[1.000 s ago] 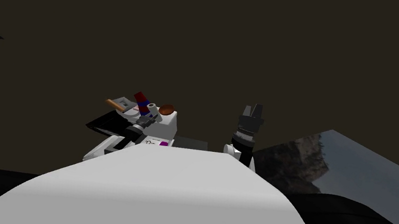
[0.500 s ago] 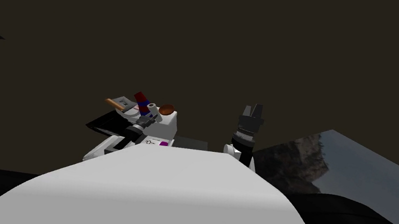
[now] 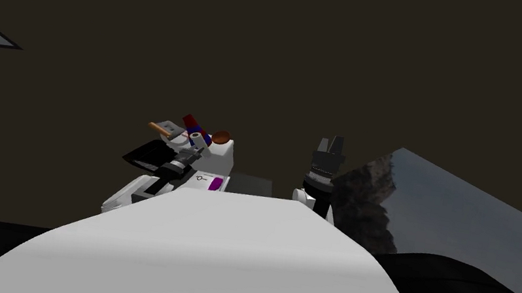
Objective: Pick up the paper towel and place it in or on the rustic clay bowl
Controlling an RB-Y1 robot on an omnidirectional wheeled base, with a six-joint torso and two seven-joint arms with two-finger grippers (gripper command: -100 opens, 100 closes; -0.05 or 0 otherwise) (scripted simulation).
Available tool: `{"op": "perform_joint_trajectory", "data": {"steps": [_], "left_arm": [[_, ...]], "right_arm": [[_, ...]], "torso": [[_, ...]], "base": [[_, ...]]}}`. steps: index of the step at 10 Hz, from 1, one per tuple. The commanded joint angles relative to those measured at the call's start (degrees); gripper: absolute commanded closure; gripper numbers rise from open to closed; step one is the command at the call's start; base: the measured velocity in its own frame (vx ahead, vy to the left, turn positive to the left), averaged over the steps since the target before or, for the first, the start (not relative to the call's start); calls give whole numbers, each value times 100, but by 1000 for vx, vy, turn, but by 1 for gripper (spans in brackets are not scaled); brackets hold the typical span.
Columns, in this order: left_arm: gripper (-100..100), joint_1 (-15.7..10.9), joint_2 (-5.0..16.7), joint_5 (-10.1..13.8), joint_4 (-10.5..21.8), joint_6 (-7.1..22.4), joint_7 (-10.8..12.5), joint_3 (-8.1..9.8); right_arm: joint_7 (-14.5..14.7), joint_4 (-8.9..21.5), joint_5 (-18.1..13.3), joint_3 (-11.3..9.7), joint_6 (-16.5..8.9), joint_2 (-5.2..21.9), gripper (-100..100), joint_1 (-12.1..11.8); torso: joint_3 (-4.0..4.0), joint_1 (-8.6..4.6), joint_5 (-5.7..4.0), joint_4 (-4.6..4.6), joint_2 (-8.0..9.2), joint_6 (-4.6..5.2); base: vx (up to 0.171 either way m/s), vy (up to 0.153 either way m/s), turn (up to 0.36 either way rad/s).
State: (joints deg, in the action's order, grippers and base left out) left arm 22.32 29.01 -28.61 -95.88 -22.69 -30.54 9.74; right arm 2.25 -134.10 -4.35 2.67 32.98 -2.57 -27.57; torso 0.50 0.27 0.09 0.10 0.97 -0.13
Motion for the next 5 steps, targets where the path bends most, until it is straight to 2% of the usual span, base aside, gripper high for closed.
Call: {"op": "perform_joint_trajectory", "data": {"steps": [1,3,5], "left_arm": [[100,-45,136,-16,-145,83,213,94],[100,-88,286,-13,-281,174,412,178],[100,-135,456,-1,-433,285,625,264]], "right_arm": [[0,0,0,0,0,0,0,0],[0,0,0,0,0,0,0,0],[0,0,0,0,0,0,0,-1]], "torso": [[0,0,0,0,0,0],[1,9,1,2,0,3],[-13,-7,-3,-3,-26,9]], "base": [[-228,65,-59],[-189,25,-64],[-121,-2,-58]]}}
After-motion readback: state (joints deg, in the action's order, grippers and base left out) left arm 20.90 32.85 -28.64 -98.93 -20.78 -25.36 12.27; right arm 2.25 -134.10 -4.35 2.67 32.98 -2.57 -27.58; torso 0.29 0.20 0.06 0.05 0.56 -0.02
